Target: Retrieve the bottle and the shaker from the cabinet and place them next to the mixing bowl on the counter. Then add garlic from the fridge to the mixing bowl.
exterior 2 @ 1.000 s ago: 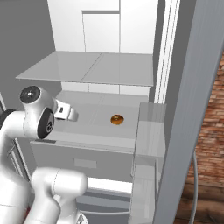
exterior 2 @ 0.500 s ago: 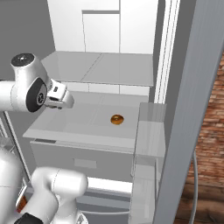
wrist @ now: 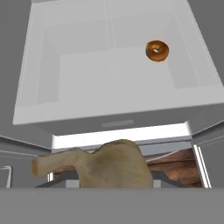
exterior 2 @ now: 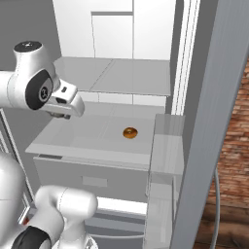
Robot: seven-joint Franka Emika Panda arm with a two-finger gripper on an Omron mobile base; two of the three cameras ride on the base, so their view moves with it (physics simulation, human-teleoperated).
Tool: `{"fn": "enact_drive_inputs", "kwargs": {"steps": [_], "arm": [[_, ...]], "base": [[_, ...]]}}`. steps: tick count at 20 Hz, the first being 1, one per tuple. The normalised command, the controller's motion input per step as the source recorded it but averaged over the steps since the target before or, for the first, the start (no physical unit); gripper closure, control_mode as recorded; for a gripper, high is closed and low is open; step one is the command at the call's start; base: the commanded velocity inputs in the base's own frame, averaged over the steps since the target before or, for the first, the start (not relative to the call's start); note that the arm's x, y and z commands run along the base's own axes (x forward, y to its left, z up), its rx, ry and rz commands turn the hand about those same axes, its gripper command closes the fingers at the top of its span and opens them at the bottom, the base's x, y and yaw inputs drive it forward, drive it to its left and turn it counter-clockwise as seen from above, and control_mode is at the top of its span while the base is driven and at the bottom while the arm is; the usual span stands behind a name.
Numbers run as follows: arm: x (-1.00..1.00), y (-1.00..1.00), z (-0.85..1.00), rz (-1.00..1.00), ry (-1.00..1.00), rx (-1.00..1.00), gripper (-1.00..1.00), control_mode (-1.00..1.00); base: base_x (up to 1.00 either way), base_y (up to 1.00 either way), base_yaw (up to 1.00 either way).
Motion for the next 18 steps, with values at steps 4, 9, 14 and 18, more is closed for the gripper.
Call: {"fn": "enact_drive_inputs", "kwargs": {"steps": [4, 9, 14, 18], "arm": [[-0.38, -0.32, 0.01, 0.0, 0.0, 0.0, 1.0, -1.0], [-0.4, -0.11, 0.07, 0.0, 0.01, 0.0, 1.0, -1.0], [-0.33, 0.0, 0.04, 0.0, 0.03, 0.0, 1.0, -1.0], [-0.17, 0.0, 0.03, 0.0, 0.07, 0.0, 1.0, -1.0]], "base": [[0.0, 0.0, 0.0], [0.0, 0.0, 0.0], [0.0, 0.0, 0.0], [0.0, 0.0, 0.0]]}}
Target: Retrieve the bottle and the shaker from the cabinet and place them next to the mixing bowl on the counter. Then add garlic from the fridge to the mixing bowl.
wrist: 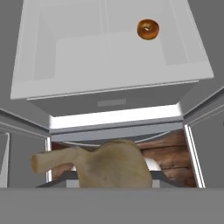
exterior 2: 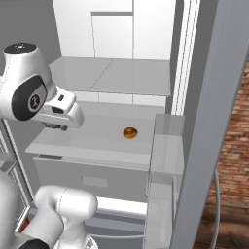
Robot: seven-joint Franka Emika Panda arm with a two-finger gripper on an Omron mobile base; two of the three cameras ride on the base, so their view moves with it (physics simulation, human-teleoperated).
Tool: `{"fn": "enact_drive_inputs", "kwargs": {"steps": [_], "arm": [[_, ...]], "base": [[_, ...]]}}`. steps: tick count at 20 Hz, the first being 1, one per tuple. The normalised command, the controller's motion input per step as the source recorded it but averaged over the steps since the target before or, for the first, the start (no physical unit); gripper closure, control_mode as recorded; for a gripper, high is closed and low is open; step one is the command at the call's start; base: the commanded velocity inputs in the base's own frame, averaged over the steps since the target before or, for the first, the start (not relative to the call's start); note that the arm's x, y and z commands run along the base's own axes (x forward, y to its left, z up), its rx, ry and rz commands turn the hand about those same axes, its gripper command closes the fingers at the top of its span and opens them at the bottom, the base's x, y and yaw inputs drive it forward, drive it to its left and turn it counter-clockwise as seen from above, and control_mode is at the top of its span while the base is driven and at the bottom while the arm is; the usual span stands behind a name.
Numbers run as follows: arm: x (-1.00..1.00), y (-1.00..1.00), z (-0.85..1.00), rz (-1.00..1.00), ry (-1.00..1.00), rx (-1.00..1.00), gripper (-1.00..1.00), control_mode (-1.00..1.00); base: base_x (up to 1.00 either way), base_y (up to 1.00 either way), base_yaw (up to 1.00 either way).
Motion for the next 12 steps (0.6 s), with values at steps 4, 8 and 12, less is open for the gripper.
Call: {"fn": "enact_drive_inputs", "kwargs": {"steps": [4, 8, 12], "arm": [[-0.12, 0.0, 0.0, 0.02, 0.06, 0.0, 1.0, -1.0], [-0.14, 0.0, 0.0, 0.06, 0.05, 0.0, 1.0, -1.0], [0.0, 0.0, 0.0, 0.0, 0.0, 0.0, 1.0, 1.0]], "base": [[0.0, 0.0, 0.0], [0.0, 0.0, 0.0], [-0.17, 0.0, 0.11]]}}
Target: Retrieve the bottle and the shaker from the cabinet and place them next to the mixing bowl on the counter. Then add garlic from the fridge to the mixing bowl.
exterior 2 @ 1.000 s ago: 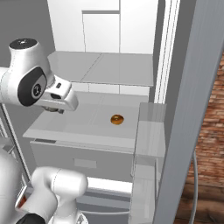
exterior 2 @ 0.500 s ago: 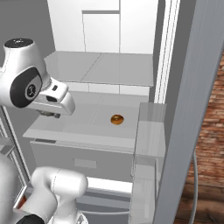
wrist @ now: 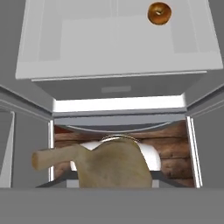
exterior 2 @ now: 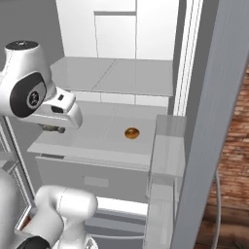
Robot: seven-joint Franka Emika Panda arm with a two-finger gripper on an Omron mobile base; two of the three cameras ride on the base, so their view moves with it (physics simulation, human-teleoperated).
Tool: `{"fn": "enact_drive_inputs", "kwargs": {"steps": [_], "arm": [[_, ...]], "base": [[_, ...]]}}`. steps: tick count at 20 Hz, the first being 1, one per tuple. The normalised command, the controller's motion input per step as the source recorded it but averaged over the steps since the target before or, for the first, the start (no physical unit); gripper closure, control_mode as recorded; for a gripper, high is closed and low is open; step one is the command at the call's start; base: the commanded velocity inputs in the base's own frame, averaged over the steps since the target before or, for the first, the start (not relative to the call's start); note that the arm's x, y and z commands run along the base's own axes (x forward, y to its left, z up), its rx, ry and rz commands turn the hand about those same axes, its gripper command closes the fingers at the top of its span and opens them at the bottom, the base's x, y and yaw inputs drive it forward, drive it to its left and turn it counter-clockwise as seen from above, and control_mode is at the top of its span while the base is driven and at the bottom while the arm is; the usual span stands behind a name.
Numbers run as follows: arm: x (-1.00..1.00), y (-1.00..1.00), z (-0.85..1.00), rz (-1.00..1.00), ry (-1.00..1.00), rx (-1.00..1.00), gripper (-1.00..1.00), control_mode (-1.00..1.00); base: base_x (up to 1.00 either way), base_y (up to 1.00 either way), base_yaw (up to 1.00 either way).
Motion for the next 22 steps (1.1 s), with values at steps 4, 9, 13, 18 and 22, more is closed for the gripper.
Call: {"fn": "enact_drive_inputs", "kwargs": {"steps": [4, 9, 13, 18, 22], "arm": [[0.0, 0.0, 0.0, 0.0, 0.0, 0.0, 1.0, 1.0], [0.0, 0.0, 0.0, 0.0, 0.0, 0.0, 1.0, 1.0], [0.0, 0.0, 0.0, 0.0, 0.0, 0.0, 1.0, 1.0], [0.0, 0.0, 0.0, 0.0, 0.0, 0.0, 1.0, 1.0], [0.0, 0.0, 0.0, 0.0, 0.0, 0.0, 1.0, 1.0]], "base": [[-0.83, 0.0, 0.1], [-1.0, -0.13, 0.13], [-1.0, -0.16, 0.19], [-0.54, -0.39, 0.41], [-0.07, -0.57, 0.58]]}}
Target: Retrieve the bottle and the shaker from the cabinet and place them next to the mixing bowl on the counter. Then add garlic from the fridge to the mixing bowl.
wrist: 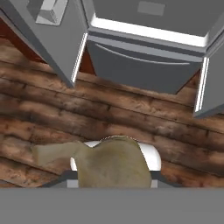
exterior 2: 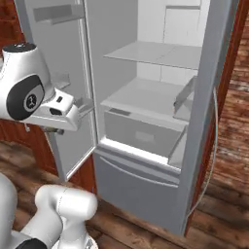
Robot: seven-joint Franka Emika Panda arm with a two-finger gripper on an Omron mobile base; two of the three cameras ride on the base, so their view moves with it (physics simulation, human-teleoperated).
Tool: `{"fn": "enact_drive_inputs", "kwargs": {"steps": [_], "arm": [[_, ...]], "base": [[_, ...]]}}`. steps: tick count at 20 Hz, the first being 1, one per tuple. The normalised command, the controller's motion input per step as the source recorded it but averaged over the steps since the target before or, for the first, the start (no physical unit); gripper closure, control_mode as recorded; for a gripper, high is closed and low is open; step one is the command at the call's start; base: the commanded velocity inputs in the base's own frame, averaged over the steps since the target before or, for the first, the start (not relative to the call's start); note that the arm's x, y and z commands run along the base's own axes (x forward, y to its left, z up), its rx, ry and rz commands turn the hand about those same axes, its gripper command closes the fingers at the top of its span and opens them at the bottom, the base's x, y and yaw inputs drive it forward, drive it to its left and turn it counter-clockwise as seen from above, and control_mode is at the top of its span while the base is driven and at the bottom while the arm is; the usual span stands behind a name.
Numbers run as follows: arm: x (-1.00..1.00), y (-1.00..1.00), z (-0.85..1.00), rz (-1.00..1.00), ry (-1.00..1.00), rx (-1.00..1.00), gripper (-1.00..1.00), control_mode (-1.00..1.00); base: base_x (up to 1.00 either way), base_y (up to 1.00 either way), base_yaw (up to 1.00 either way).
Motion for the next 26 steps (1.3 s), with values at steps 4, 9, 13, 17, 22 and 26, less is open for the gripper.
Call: {"fn": "enact_drive_inputs", "kwargs": {"steps": [4, 9, 13, 17, 22, 26], "arm": [[0.0, 0.0, 0.0, 0.0, 0.0, 0.0, 1.0, 1.0], [0.0, 0.0, 0.0, 0.0, 0.0, 0.0, 1.0, 1.0], [0.0, 0.0, 0.0, 0.0, 0.0, 0.0, 1.0, 1.0], [0.0, 0.0, 0.0, 0.0, 0.0, 0.0, 1.0, 1.0], [0.0, 0.0, 0.0, 0.0, 0.0, 0.0, 1.0, 1.0], [0.0, 0.0, 0.0, 0.0, 0.0, 0.0, 1.0, 1.0]], "base": [[0.0, -0.63, 0.66], [-0.09, -0.44, 0.8], [-0.3, -0.06, 0.95], [-0.26, 0.0, 1.0], [-0.06, 0.0, 1.0], [0.69, 0.0, 0.79]]}}
